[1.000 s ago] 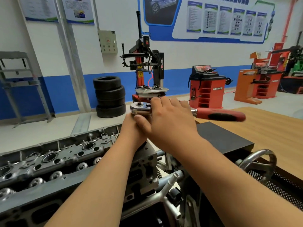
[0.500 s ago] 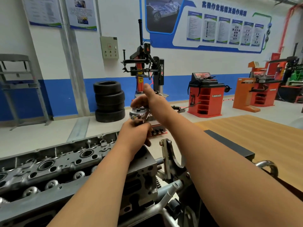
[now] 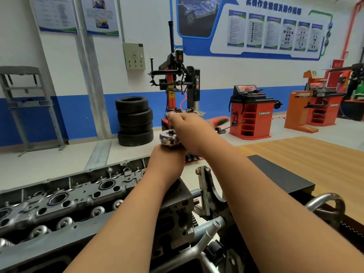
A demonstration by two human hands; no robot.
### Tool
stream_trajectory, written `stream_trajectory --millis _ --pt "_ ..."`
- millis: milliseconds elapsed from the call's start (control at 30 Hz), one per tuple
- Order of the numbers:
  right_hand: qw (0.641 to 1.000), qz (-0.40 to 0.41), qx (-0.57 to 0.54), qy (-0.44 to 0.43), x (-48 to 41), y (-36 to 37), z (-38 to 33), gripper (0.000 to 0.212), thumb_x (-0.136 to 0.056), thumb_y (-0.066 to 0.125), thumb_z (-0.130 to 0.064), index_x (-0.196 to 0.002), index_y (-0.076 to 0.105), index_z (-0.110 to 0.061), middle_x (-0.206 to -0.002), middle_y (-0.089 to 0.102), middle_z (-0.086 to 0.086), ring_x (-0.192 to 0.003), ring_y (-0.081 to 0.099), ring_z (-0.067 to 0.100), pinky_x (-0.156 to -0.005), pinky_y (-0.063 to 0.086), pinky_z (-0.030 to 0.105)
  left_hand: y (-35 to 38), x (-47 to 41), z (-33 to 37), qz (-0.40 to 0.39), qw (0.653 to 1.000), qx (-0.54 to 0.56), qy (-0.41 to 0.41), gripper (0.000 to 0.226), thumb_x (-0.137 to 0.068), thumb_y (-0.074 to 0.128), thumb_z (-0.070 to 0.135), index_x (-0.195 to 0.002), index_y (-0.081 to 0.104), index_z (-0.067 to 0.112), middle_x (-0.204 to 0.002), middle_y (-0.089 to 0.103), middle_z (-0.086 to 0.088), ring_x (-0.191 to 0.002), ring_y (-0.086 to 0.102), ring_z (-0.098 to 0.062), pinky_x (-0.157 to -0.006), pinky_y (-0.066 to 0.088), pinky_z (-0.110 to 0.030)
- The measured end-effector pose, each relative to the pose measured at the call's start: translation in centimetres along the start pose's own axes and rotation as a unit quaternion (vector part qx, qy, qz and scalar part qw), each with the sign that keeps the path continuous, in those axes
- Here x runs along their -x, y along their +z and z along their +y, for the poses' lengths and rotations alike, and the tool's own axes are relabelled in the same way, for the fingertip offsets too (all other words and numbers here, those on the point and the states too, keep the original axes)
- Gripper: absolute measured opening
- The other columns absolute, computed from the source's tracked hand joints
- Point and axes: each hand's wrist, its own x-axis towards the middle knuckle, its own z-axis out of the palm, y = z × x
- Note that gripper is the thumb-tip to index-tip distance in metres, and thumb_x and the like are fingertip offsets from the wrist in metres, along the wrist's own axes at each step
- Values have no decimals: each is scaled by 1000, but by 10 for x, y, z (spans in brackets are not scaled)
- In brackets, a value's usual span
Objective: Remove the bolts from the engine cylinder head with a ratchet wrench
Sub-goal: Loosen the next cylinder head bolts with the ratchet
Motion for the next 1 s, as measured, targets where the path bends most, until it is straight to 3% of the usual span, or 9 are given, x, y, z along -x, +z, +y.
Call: stream_trajectory --millis 67,100,200,267,333,433,533,700,1000 --pt "989 55 133 18 30 2 4 51 -94 19 -54 -108 55 -21 -110 56 3 -116 40 27 -110 9 54 -2 4 1 -14 997 -81 11 24 -99 37 7 -111 58 6 -116 64 -13 -102 61 -24 -67 32 -22" --pt "982 77 175 12 48 4 5 55 -91 19 -60 -116 50 -22 -115 51 2 -118 34 26 -111 2 53 0 3 0 -17 1000 0 -6 29 -101 35 7 -125 51 2 -129 58 -15 -104 62 -16 -65 36 -15" --pt "955 108 270 -62 88 9 4 70 -84 25 -63 -140 22 -20 -126 39 5 -117 23 25 -113 8 47 2 1 5 -74 994 62 -61 39 -103 30 16 -139 38 4 -149 40 -14 -131 47 -21 -71 50 -14" --pt "957 104 257 -91 91 5 7 75 -84 37 -55 -145 12 -18 -130 38 7 -117 24 24 -111 16 44 1 -1 -1 -46 998 -44 15 36 -99 36 17 -134 45 13 -141 48 -9 -129 44 -27 -89 41 -20" --pt "976 87 177 -95 80 -6 14 76 -81 49 -43 -146 14 -23 -127 44 4 -115 29 20 -105 23 38 -1 -5 -4 -50 998 12 -21 22 -94 47 17 -104 64 26 -100 67 -2 -94 57 -27 -66 32 -13" --pt "993 40 80 -78 46 -12 29 72 -81 56 -16 -143 24 -32 -112 47 -6 -116 33 15 -112 14 37 0 1 -7 -21 996 81 -10 26 -75 56 22 -52 65 29 -41 48 7 -49 40 -19 -51 31 -27" --pt "991 -19 93 -91 5 0 33 68 -79 53 -3 -135 36 -37 -123 48 -7 -128 29 17 -115 -3 46 0 1 -8 -3 995 103 -17 25 -65 50 26 -44 62 29 -39 46 5 -50 40 -23 -56 36 -37" --pt "976 -61 168 -124 -33 6 38 51 -85 53 -8 -129 46 -33 -133 49 -2 -127 34 22 -106 19 39 -9 6 -7 -39 996 75 -34 29 -76 57 23 -48 62 25 -49 52 -5 -47 49 -22 -53 43 -32" --pt "943 30 330 -19 37 -12 27 65 -79 49 -7 -137 22 -19 -132 36 9 -126 26 31 -111 12 50 -2 5 -8 -54 992 107 -44 34 -88 57 16 -55 64 18 -40 44 2 -39 37 -16 -47 31 -26"
